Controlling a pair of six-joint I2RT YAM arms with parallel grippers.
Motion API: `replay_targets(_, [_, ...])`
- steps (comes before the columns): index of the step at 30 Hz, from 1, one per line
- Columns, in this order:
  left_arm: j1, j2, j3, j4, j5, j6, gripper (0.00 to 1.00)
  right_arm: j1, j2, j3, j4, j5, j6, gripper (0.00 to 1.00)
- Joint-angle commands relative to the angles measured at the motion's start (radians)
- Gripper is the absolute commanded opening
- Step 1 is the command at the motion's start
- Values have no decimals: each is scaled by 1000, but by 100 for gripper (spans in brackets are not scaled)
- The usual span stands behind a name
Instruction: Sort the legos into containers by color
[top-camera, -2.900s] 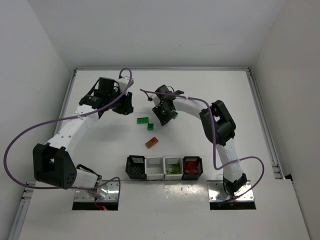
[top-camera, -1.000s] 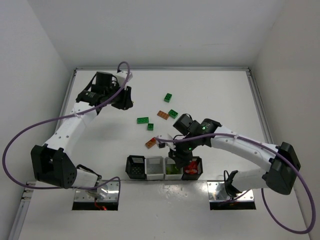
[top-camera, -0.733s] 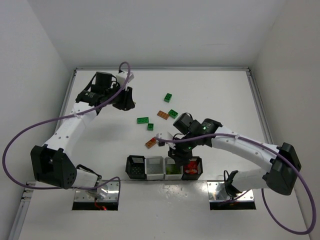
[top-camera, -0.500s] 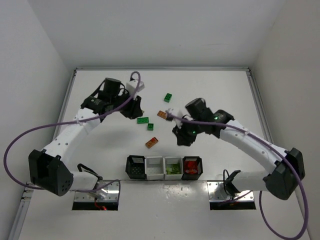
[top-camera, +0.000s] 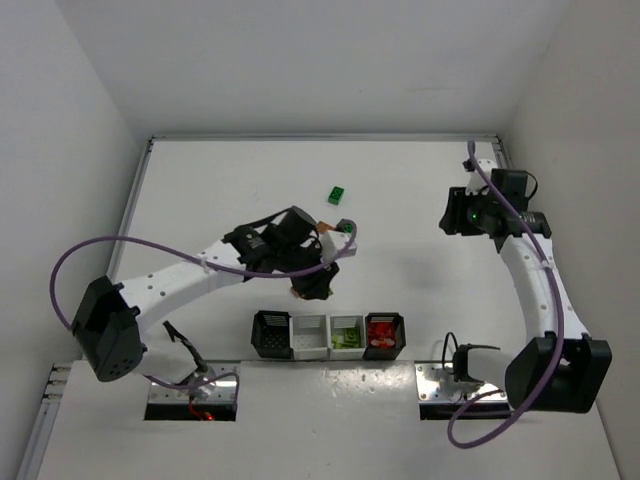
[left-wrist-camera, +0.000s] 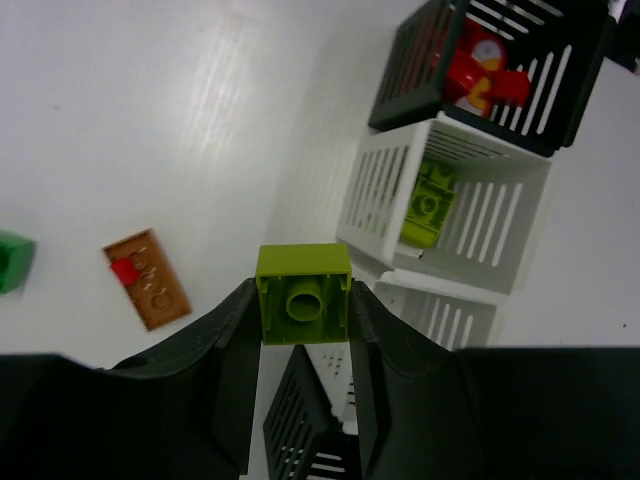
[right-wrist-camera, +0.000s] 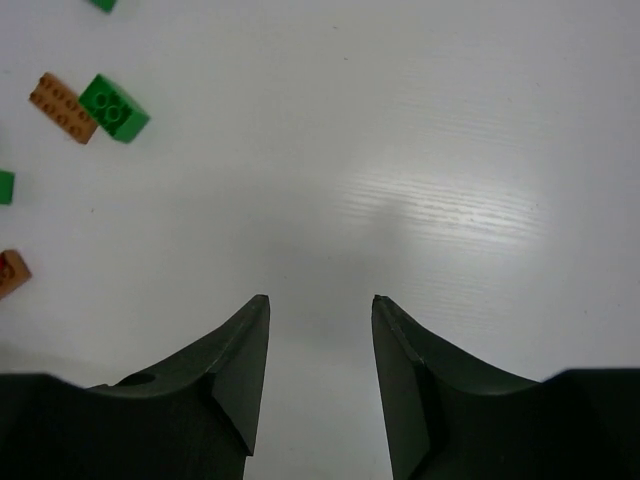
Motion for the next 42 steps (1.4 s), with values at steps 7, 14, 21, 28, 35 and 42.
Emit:
replay_targets(7, [-246, 70, 71, 23, -70, 1, 19, -162, 35, -28, 19, -139, 52, 49])
replay_targets(14, [-320, 105, 71, 23, -121, 11, 29, -182, 55, -28, 0, -227, 20, 50])
replay_targets(21, [-332, 127, 105, 23, -168, 11, 49, -173, 55, -37, 0, -260, -13, 50])
replay_targets(28, [-332, 136, 189, -12, -177, 20, 57, -163, 91, -23, -9, -281, -23, 50])
replay_targets(35, [-116, 125, 349, -13, -165, -95, 62, -57, 243, 98, -35, -324, -70, 50])
replay_targets(42, [297, 78, 308, 26, -118, -216, 81, 189, 476, 338, 25, -145, -99, 55])
